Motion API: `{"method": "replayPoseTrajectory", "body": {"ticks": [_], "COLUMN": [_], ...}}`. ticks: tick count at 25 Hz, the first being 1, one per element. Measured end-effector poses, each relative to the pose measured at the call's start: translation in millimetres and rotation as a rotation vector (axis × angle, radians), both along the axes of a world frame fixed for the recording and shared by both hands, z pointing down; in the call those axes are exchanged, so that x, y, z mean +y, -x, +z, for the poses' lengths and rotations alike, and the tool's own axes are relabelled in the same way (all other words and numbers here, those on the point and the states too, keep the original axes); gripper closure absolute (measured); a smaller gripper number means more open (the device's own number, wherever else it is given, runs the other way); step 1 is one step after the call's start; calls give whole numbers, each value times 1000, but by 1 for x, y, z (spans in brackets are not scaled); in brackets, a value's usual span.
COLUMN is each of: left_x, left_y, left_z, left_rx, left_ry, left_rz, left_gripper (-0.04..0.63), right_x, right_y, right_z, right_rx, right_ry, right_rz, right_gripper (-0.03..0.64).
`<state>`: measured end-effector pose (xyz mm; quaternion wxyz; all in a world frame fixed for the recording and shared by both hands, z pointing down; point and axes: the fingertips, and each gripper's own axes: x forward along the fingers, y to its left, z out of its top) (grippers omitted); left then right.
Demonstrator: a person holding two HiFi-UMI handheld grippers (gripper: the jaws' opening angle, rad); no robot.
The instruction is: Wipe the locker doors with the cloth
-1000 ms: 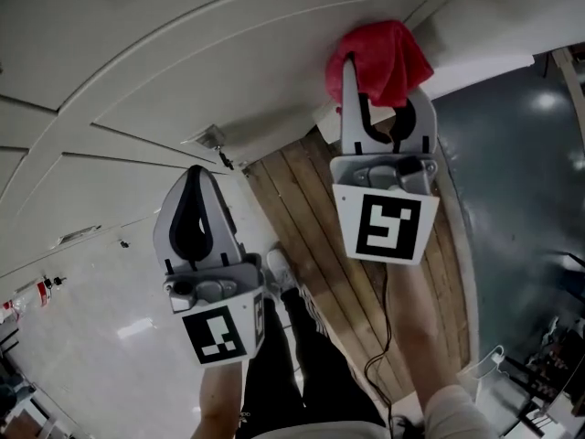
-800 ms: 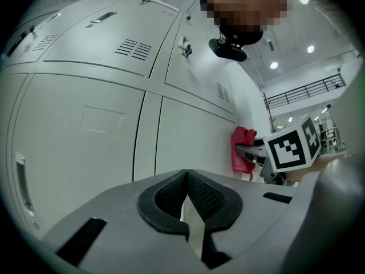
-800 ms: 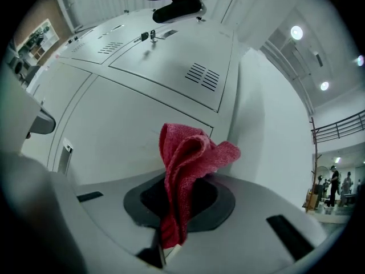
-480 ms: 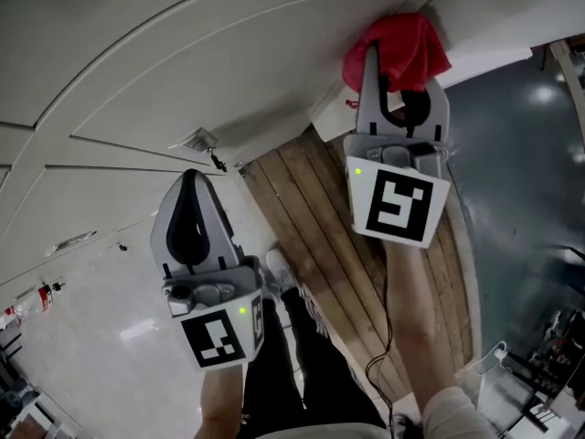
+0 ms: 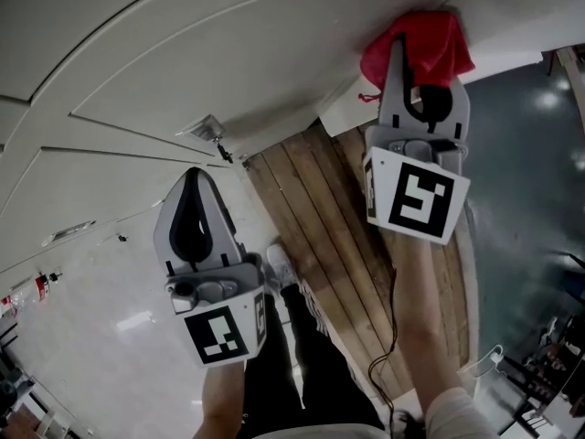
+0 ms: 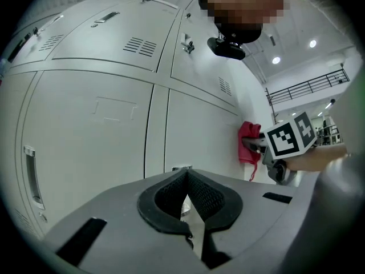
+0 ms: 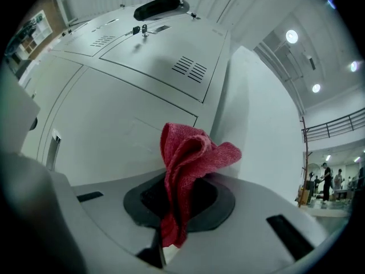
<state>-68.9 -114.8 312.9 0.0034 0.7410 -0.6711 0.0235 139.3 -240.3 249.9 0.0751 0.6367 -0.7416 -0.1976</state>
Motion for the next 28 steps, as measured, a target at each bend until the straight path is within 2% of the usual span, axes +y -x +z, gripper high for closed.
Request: {"method": "replayPoseTrajectory", "body": {"ticks": [4, 8, 12, 16, 21, 28], "left_x": [3, 7, 15, 24, 32, 38], "left_y": [12, 25, 39, 53, 65, 74], "left_z": [0, 3, 5, 6, 8, 11], "left_rx": [7, 4, 6, 1, 8, 0], "left_ry": [-8, 10, 19, 24, 27, 32], "left_rz": [-35, -66, -106, -138, -170, -188], "left_gripper": [578, 578, 578, 578, 578, 578], "right_x": [29, 73, 95, 108, 113, 109], "right_y": [15, 73, 142, 188, 217, 230], "right_z": [5, 20, 56, 66, 72, 82], "right_rx": [-43, -119, -48, -10, 33, 88], "right_ry": [17, 40, 98, 114, 115, 134], "right_rz": [-78, -231, -411, -529, -589, -591], "right_gripper": [577, 577, 577, 577, 578, 577]}}
